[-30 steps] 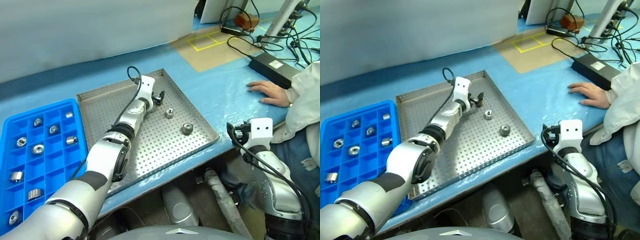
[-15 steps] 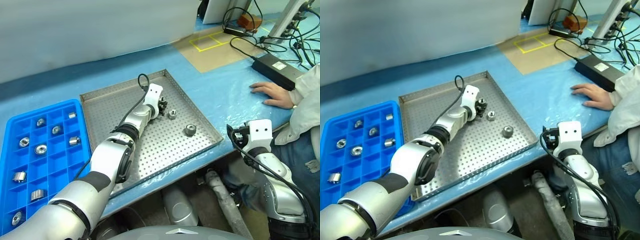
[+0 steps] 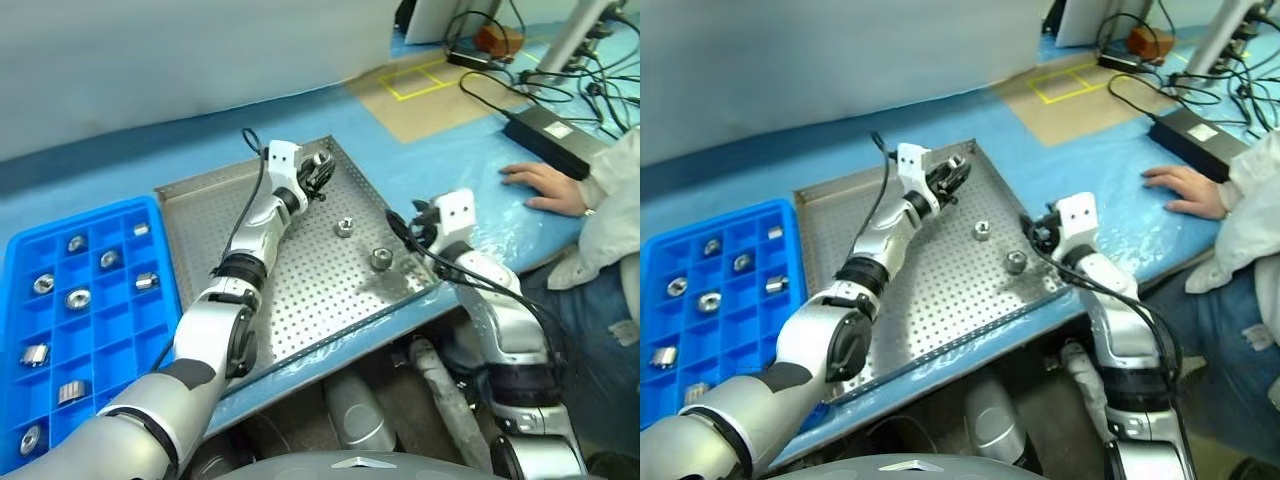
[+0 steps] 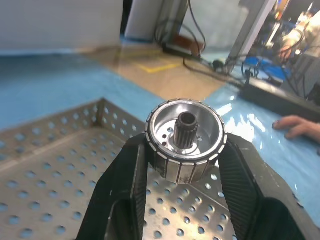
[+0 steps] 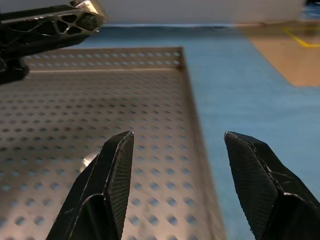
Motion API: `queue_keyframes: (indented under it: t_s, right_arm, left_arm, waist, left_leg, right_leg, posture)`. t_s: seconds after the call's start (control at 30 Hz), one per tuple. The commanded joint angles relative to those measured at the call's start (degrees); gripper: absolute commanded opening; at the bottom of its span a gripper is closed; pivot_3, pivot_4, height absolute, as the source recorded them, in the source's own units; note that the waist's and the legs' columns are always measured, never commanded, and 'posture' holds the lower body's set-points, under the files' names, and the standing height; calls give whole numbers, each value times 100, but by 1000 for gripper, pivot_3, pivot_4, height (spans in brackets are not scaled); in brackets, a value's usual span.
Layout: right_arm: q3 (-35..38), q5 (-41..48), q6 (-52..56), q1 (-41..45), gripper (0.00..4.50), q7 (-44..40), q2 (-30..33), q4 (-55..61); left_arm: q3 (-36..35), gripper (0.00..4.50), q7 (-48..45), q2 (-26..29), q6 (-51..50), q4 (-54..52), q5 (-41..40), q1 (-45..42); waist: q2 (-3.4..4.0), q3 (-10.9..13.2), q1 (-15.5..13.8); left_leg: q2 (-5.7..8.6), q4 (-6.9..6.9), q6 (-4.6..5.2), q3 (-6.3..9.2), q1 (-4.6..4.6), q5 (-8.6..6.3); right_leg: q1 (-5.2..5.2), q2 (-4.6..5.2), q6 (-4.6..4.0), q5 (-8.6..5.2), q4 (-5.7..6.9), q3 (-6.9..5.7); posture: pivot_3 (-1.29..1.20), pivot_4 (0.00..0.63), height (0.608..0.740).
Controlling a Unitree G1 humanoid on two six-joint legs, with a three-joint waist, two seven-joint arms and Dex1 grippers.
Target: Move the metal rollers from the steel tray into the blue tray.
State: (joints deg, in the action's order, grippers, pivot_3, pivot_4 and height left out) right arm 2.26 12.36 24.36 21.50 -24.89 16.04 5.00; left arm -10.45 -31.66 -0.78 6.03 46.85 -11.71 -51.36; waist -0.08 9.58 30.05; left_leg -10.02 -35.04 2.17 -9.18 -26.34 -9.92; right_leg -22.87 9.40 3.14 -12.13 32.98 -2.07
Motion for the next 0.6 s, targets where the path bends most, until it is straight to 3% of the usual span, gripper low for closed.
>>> queue_keyframes:
  t_s: [0.03, 0.23, 0.43, 0.6]
  right_arm:
    - [-355, 268, -418, 674, 3050, -849, -155, -703]
    - [-610, 447, -867, 1695, 3050, -1944, -516, -2002]
    - [-828, 195, -1533, 2477, 3050, -2515, -811, -3280]
    - [-864, 42, -1904, 2682, 3050, -2592, -920, -3773]
  left_arm:
    - [79, 1680, -43, 231, -325, -1858, -282, 727]
    - [36, 1680, 492, 576, -1111, -4236, -538, 1987]
    - [-125, 1680, 1195, 814, -1605, -5584, -594, 2993]
    - [-10, 1680, 1411, 1066, -2106, -6158, -501, 3843]
  waist:
    - [-9, 6, -247]
    - [-8, 29, -1423]
    - [14, 41, -2698]
    - [22, 41, -3360]
  left_leg:
    - [-15, -3, 8, 9, 2, 4]
    - [-49, -11, 54, 50, 3, 42]
    - [-85, 3, -25, 40, 34, 93]
    - [-98, 54, -103, -15, 50, 121]
  right_leg:
    - [-1, 2, -3, -1, 14, -4]
    - [6, -4, -65, -12, 95, -62]
    - [-9, -26, -186, -65, 186, -75]
    - [-10, -29, -192, -69, 188, -81]
  posture:
    - [-334, 150, 740]
    - [-94, 150, 740]
    - [33, 150, 740]
    - [35, 150, 740]
